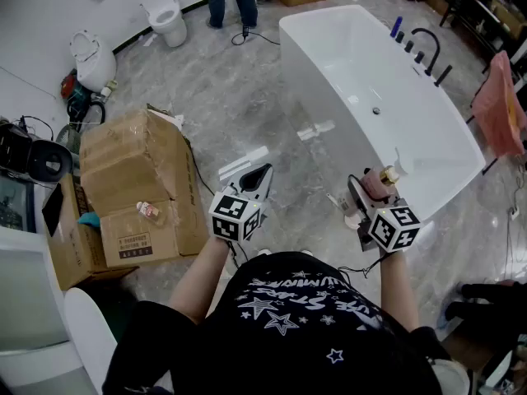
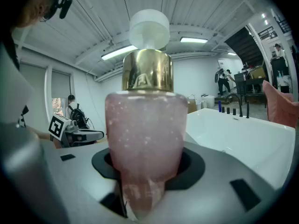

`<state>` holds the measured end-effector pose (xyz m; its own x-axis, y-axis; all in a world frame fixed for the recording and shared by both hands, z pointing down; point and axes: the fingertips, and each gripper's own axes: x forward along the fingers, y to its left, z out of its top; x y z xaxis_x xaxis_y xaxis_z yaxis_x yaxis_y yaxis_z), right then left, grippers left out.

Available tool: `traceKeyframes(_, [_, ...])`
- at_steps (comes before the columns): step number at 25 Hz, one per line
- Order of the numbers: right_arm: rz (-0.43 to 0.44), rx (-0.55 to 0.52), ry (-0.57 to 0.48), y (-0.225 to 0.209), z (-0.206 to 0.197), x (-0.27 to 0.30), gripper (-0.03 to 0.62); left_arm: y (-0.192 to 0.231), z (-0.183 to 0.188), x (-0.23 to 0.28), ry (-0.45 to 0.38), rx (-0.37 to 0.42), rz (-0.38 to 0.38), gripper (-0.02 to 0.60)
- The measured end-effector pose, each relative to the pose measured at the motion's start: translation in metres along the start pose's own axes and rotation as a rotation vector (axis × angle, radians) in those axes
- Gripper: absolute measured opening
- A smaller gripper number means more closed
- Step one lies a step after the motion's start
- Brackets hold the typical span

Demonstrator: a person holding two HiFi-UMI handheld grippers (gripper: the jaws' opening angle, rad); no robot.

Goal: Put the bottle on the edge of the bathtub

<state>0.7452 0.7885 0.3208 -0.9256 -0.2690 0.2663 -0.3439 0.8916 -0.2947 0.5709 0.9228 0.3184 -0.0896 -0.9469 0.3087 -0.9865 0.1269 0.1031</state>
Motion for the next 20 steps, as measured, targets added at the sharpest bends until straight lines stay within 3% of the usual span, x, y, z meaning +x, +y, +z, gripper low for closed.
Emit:
traceKeyframes(7, [-0.003, 0.017, -0.006, -0.02, -0.011, -0.024, 0.213, -0.033, 0.0, 0.017, -0.013, 0.02, -0.02, 0.014])
traceKeyframes(12, [-0.011, 0.023, 0.019, -0.039, -0.022, -0.032, 0.213, -0.048, -0.021, 0.024, 0.0, -0.038, -0.001, 0.014])
traceKeyframes(20, [-0.061, 0.045, 0.03, -0.065, -0.022, -0.001, 0.213, -0.036, -0.015, 0.054, -0.033, -0.054, -0.086, 0.015])
